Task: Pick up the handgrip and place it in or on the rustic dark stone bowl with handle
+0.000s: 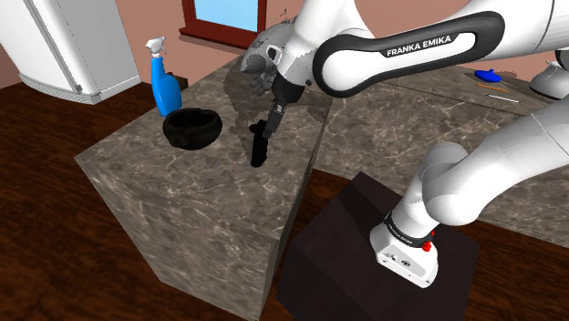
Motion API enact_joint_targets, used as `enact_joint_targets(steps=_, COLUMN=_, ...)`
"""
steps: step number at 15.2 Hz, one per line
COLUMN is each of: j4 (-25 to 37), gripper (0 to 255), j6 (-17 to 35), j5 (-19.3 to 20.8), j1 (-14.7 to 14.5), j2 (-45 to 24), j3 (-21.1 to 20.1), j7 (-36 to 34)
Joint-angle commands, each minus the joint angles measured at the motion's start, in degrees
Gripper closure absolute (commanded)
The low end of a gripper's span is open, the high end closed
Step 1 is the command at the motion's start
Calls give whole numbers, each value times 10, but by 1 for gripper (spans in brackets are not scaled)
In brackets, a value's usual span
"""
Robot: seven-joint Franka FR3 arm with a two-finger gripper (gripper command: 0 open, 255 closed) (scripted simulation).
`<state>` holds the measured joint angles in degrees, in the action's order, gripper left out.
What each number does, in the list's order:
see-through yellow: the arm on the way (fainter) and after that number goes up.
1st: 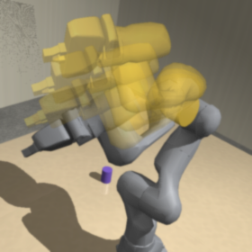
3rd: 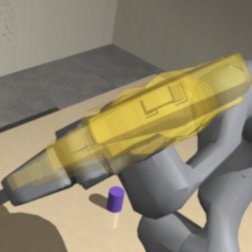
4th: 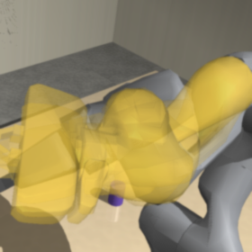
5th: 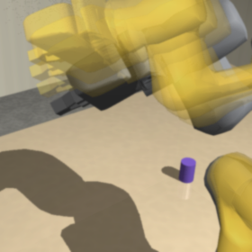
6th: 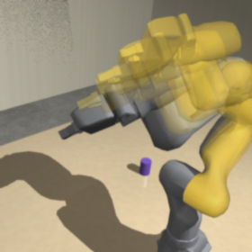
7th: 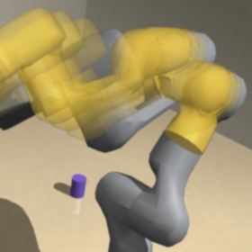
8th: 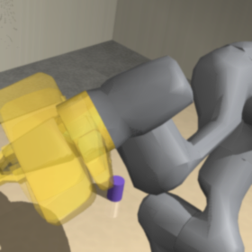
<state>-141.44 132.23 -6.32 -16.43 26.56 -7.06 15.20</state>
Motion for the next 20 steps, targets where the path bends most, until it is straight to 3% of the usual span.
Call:
enact_joint_targets(steps=1, j4=0, gripper=0, j6=0, j5=0, j1=0, j2=0, j3=0, j7=0)
enact_joint_targets(steps=2, j4=0, gripper=255, j6=0, j5=0, j1=0, j2=0, j3=0, j7=0)
enact_joint_targets(steps=11, j4=0, gripper=255, j6=0, j5=0, j1=0, j2=0, j3=0, j7=0)
enact_joint_targets(steps=12, j4=0, gripper=0, j6=0, j5=0, j1=0, j2=0, j3=0, j7=0)
enact_joint_targets(steps=18, j4=151, gripper=0, j6=-31, j5=189, j1=62, j2=-171, j3=-126, j7=-216)
enact_joint_targets(steps=20, j4=159, gripper=0, j6=-30, j5=206, j1=62, j2=-186, j3=-129, j7=-232)
